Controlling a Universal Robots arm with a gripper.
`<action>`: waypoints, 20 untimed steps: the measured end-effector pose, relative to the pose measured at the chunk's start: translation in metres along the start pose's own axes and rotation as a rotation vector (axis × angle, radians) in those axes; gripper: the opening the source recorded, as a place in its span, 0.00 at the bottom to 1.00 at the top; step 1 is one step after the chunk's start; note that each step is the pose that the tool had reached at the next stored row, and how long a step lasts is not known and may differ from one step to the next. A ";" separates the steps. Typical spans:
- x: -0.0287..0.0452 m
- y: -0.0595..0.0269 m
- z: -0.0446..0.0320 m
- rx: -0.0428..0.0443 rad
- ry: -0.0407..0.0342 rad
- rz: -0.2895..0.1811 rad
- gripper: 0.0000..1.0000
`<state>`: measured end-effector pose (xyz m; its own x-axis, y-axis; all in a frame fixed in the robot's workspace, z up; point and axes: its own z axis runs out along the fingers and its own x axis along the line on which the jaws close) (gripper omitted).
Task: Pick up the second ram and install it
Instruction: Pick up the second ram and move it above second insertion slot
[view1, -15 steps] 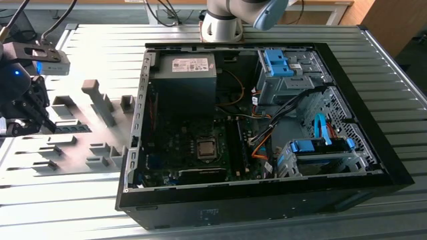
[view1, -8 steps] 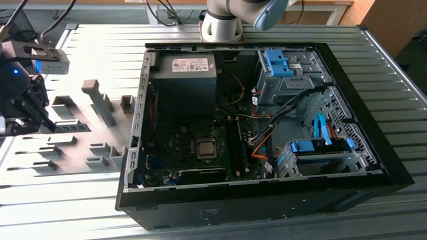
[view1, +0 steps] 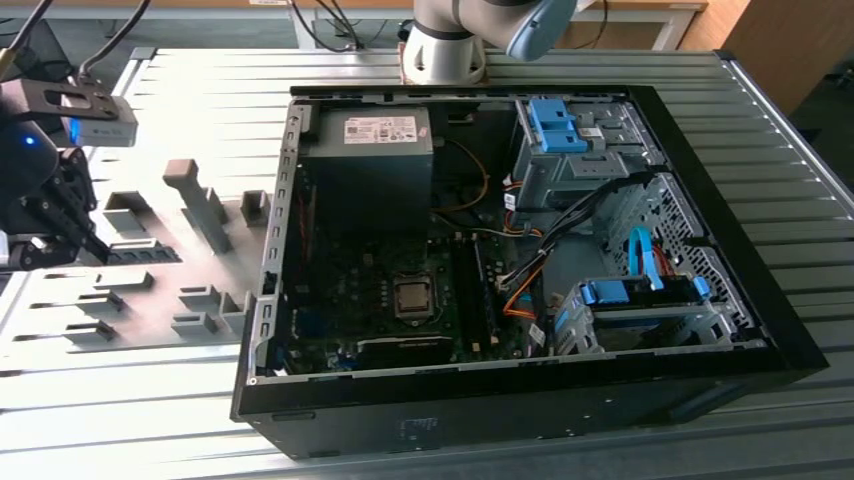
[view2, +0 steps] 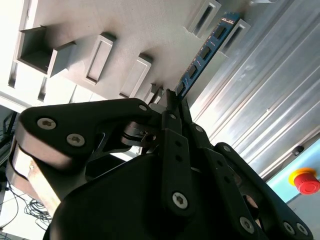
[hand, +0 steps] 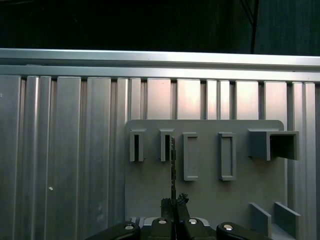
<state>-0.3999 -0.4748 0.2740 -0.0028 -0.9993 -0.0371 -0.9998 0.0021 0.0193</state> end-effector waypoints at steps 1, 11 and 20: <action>0.0000 0.0000 -0.0003 0.0000 0.0000 0.000 0.14; -0.0001 0.0001 -0.0032 -0.0001 0.0001 0.000 0.14; -0.0002 0.0001 -0.0054 -0.0001 0.0001 0.000 0.14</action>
<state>-0.3999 -0.4748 0.2794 -0.0029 -0.9993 -0.0370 -0.9998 0.0022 0.0194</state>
